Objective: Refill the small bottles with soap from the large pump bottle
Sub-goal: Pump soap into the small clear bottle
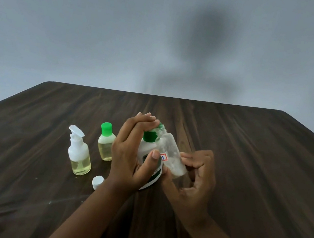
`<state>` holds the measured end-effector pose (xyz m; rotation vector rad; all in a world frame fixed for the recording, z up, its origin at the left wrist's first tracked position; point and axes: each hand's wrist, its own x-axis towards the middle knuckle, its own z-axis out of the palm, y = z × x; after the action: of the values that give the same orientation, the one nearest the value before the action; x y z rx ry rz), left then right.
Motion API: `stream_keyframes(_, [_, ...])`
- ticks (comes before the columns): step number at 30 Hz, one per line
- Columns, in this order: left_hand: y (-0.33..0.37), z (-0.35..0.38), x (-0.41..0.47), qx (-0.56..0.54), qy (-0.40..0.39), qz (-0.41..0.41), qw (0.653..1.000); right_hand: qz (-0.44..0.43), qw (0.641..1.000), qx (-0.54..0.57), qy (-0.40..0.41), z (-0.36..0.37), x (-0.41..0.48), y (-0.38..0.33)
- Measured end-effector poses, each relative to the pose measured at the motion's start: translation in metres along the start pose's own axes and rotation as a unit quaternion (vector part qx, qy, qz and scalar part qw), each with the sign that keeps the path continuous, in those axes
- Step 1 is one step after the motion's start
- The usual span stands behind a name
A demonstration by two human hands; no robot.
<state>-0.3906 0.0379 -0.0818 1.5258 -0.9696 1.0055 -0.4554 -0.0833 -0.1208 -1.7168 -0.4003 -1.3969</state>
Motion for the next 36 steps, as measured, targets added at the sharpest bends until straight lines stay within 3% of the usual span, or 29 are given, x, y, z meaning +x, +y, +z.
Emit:
stream_keyframes(7, [-0.001,-0.003,0.005,0.000,-0.013,0.032,0.999,-0.014,1.000,0.005,0.005,0.000,0.003,0.002])
stream_keyframes(14, [-0.002,-0.002,0.000,-0.011,-0.007,-0.007,1.000,-0.009,1.000,-0.005,-0.004,0.000,0.002,0.002])
stream_keyframes(21, [0.000,0.002,-0.004,-0.019,-0.010,0.008,1.000,0.000,1.000,0.002,0.007,0.000,0.002,0.002])
stream_keyframes(36, [0.000,-0.002,0.001,0.035,0.000,0.017,0.999,0.002,1.000,-0.003,0.000,-0.001,0.000,0.006])
